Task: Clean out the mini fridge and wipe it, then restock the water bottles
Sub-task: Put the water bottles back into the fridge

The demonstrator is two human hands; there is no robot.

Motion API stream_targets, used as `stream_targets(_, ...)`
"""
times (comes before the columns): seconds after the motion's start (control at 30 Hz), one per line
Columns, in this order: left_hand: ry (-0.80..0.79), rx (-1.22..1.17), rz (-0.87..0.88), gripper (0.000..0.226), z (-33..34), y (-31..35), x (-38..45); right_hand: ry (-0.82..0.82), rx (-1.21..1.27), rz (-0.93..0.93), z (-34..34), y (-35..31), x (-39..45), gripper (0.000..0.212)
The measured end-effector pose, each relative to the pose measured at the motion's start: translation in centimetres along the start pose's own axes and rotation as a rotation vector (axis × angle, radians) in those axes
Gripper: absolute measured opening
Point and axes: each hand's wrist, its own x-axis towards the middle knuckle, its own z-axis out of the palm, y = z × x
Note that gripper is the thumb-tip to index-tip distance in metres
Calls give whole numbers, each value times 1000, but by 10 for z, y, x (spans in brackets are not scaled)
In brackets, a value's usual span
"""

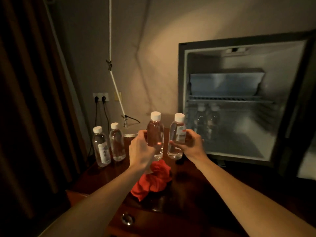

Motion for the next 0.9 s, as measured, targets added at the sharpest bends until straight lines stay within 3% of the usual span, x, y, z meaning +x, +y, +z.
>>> stream_targets(0.3, -218, -159, 41, 51, 108, 83, -12, 265, -196, 273, -140, 32, 8, 48)
stream_targets(0.43, -315, -198, 81, 53, 166, 111, -7, 388, -190, 308, -184, 57, 35, 51)
stream_targets(0.57, -375, -242, 86, 51, 215, 132, 6, 463, -223, 319, -209, 86, 65, 60)
stream_targets(0.77, -394, -224, 3, 53, 280, 143, 26, 474, -351, 287, -219, 127, 99, 51)
stream_targets(0.9, -335, -213, -43, 37, 313, 147, 40, 475, -516, 241, -217, 140, 117, 53)
